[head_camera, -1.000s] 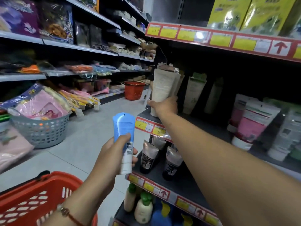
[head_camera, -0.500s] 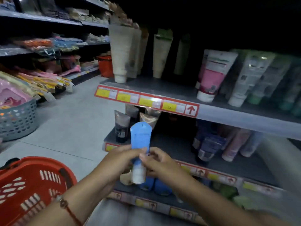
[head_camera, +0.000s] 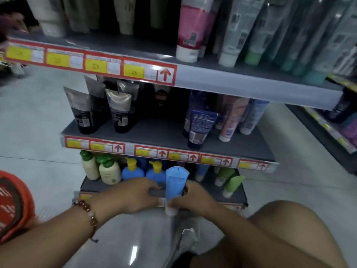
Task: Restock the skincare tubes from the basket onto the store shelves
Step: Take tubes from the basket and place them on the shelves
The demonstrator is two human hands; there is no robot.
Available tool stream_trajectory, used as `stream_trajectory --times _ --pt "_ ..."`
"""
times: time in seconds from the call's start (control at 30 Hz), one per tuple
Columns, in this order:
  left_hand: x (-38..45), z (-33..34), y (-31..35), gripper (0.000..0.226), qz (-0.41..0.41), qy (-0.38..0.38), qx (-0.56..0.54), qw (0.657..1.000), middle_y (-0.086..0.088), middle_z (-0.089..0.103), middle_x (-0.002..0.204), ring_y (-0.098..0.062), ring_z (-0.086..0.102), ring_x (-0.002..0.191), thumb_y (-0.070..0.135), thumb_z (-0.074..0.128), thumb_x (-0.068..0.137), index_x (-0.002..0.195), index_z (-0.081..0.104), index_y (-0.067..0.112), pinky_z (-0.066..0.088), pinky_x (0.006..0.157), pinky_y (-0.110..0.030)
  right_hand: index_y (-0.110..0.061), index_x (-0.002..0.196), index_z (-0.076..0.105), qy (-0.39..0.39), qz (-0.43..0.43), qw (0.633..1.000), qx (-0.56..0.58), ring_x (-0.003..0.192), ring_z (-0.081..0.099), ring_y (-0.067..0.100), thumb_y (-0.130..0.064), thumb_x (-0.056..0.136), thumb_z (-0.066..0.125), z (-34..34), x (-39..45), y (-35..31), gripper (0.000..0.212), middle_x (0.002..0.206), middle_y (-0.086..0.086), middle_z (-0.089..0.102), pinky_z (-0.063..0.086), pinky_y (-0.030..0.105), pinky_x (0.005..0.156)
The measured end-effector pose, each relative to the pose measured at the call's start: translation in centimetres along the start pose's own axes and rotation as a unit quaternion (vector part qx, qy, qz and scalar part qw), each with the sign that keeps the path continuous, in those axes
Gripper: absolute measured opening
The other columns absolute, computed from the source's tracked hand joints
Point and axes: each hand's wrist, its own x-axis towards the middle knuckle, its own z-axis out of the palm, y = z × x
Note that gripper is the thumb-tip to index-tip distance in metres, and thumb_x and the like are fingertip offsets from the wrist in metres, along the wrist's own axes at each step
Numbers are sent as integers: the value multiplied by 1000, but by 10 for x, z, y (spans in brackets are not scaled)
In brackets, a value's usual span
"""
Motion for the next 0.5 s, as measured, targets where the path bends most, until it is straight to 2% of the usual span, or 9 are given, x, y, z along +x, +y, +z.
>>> stream_trajectory --times 0.07,0.1,0.17,0.23,0.33,0.43,0.5 --pt "10 3 4 23 -1 -33 61 998 7 62 102 -9 52 85 57 52 89 94 53 35 37 65 -26 -19 103 63 59 42 997 2 87 66 10 -26 72 82 -18 11 31 37 99 -5 69 56 24 73" --pt "15 5 3 24 -3 -49 79 996 4 62 111 -12 54 91 56 51 91 102 55 36 35 66 -25 -18 105 62 90 58 994 8 89 66 12 -24 76 81 -27 17 47 35 101 -2 69 57 26 75" --pt "25 10 2 42 -14 -86 102 991 1 58 128 -18 56 110 57 49 92 123 55 30 36 74 -26 -12 109 63 151 99 983 31 95 67 21 -22 77 80 -44 30 78 38 107 7 70 57 40 83" --pt "33 14 0 52 -27 -112 120 986 0 54 137 -22 52 121 59 47 92 135 50 30 38 83 -28 -6 109 64 188 133 972 44 95 66 25 -17 75 82 -56 41 99 40 107 12 70 56 40 83" --pt "42 18 -2 56 -32 -129 145 980 0 50 142 -22 50 126 58 46 94 141 47 28 39 90 -29 0 111 65 225 169 957 73 94 65 27 -11 71 84 -61 53 110 45 106 13 70 54 37 82" --pt "50 18 -5 56 -30 -131 146 980 0 50 144 -21 49 128 57 47 95 143 46 27 39 92 -28 1 114 63 222 189 955 64 93 63 26 -16 72 84 -49 68 113 50 105 12 67 53 35 80" --pt "55 19 -8 54 -29 -128 141 981 0 52 142 -21 51 125 55 48 95 141 47 27 40 90 -27 1 118 60 217 195 954 70 94 61 25 -16 73 83 -40 77 113 53 111 14 66 51 33 79"
